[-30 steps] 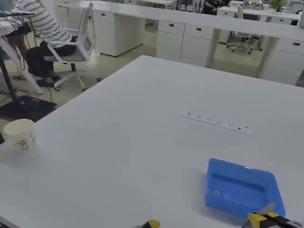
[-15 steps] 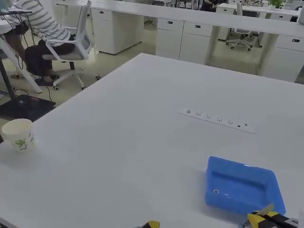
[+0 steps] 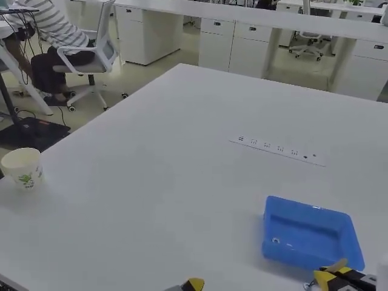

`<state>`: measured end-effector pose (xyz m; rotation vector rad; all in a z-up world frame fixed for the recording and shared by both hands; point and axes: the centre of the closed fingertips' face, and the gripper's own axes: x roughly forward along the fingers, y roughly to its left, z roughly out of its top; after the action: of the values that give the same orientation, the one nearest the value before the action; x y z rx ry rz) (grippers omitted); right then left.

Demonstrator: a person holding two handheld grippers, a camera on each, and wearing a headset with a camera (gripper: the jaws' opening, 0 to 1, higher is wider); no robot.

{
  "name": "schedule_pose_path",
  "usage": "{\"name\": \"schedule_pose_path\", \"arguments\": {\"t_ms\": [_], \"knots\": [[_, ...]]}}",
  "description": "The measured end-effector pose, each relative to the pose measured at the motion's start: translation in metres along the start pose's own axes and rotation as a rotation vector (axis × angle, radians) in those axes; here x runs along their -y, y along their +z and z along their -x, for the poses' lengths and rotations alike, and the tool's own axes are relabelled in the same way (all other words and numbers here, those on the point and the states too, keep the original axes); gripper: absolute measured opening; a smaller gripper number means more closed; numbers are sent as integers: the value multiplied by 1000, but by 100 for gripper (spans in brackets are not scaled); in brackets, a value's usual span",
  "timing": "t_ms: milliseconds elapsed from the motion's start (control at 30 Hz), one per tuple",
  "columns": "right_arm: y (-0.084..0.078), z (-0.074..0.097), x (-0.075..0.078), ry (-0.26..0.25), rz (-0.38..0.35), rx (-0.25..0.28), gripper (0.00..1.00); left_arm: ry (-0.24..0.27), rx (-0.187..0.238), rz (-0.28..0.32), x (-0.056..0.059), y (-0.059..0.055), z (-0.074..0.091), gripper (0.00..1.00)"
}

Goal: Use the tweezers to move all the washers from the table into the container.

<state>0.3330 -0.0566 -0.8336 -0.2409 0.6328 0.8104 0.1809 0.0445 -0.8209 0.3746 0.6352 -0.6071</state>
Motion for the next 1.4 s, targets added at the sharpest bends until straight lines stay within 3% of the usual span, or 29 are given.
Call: {"name": "schedule_pose_path", "arguments": {"t_ms": [267, 567, 1400], "knots": [[0, 0, 7, 4, -74, -14, 1, 6, 3, -1, -1, 0, 0, 83], [11, 11, 9, 10, -90, 2, 1, 5, 34, 6, -1, 6, 2, 85], [39, 49, -8, 41, -128, 42, 0, 27, 52, -7, -4, 9, 4, 86]]}}
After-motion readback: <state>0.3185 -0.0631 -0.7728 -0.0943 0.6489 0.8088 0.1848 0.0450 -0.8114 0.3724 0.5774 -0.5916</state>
